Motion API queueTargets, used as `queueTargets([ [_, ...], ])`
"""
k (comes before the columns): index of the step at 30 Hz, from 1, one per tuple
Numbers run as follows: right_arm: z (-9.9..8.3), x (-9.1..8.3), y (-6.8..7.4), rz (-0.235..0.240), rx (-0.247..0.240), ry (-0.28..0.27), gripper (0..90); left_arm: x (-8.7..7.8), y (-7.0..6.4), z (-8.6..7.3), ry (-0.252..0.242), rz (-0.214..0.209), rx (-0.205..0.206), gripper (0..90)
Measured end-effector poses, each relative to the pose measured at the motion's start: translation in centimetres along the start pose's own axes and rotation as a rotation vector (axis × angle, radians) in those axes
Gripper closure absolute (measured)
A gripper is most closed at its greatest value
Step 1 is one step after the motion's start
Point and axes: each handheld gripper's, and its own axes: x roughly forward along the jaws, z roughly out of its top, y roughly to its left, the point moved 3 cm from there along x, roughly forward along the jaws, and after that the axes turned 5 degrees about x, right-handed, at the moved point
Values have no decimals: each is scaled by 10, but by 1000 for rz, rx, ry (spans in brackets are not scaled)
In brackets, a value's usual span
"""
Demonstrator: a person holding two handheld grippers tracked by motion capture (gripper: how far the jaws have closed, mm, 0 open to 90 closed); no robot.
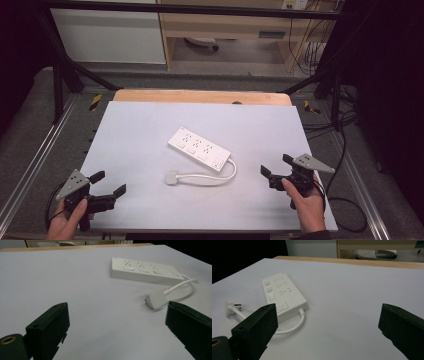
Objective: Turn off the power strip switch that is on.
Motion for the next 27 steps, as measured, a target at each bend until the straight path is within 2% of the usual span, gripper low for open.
queueTargets([
  [14, 16, 15, 12, 23, -6, -1, 35, 0, 0, 0, 0, 0, -1, 53],
  [27, 35, 37, 27, 61, -41, 14, 31, 0, 0, -1, 2, 0, -9, 53],
])
